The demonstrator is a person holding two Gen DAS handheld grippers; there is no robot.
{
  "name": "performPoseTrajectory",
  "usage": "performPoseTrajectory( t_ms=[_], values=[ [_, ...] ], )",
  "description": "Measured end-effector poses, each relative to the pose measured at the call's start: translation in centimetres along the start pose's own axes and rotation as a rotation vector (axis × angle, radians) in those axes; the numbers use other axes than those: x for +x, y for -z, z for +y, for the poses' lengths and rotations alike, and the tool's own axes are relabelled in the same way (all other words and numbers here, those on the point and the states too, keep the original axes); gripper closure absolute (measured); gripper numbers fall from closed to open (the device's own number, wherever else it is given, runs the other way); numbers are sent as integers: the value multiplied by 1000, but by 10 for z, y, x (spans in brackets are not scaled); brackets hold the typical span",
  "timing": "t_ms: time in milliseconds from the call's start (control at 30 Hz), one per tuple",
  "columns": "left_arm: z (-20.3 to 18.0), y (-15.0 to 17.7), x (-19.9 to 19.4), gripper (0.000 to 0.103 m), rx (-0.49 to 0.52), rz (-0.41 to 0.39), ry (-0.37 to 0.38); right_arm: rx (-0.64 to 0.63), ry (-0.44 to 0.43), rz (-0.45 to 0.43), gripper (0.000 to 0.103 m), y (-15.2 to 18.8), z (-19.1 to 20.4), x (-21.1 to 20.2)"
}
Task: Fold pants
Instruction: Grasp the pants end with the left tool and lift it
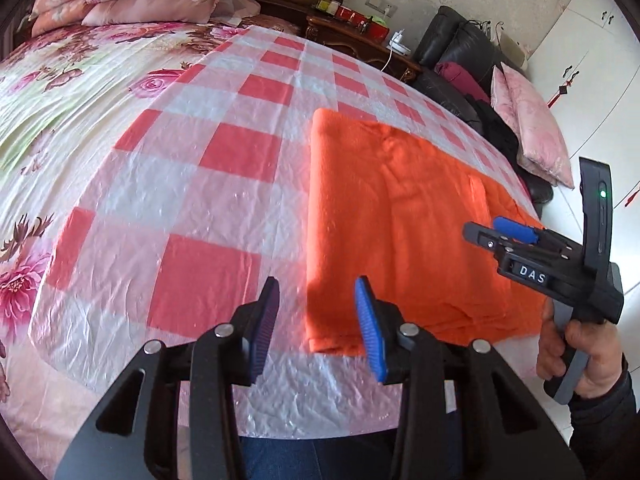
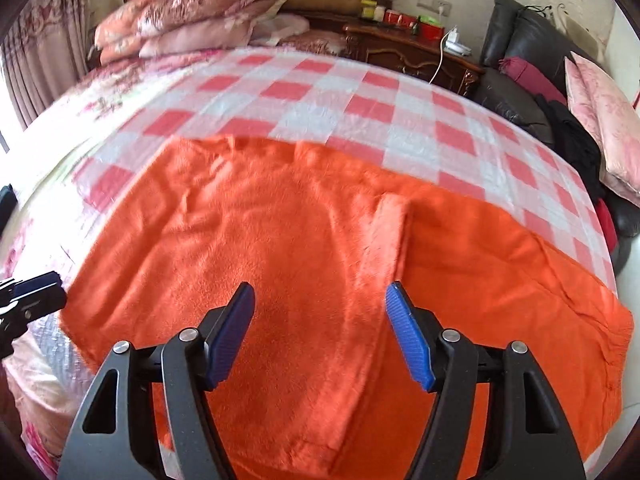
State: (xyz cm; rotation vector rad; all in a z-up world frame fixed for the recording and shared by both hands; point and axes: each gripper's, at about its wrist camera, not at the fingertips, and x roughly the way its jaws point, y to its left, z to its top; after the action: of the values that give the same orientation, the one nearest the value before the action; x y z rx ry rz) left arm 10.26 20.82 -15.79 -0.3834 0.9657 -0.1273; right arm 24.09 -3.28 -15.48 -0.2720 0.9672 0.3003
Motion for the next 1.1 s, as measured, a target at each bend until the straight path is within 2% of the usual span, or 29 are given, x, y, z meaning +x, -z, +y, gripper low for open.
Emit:
performPoseTrajectory(
  t_ms=[167, 233, 267, 367, 467, 600, 733, 767, 900, 1100],
  values=[
    [-18, 12, 2, 66, 101, -12, -69, 9, 12, -1, 36, 11, 3, 1],
    [-23, 13, 3, 76, 110, 2, -68, 11, 21, -4, 32, 11, 2, 3],
    [-23, 13, 3, 77, 93, 9, -52, 14, 20, -4, 31, 11, 1, 4],
    [-6, 13, 1, 79, -50, 26, 87, 39, 2, 1, 29, 10, -3, 8],
    [13, 16, 3, 78, -195, 44, 195, 41, -5, -1, 28, 11, -4, 8],
    [34, 22, 8, 67, -396, 71, 346, 51, -17, 0, 26, 10, -6, 10],
    [50, 29, 16, 66, -585, 91, 514, 59, -21, 1, 25, 10, -7, 11],
    [52, 30, 17, 66, -609, 89, 532, 61, -22, 1, 25, 10, -8, 11],
    [52, 21, 15, 66, -585, 55, 481, 56, -21, 1, 25, 10, -8, 11],
    [49, 7, 9, 66, -590, -11, 549, 61, -28, 2, 23, 11, -9, 12]
  ],
)
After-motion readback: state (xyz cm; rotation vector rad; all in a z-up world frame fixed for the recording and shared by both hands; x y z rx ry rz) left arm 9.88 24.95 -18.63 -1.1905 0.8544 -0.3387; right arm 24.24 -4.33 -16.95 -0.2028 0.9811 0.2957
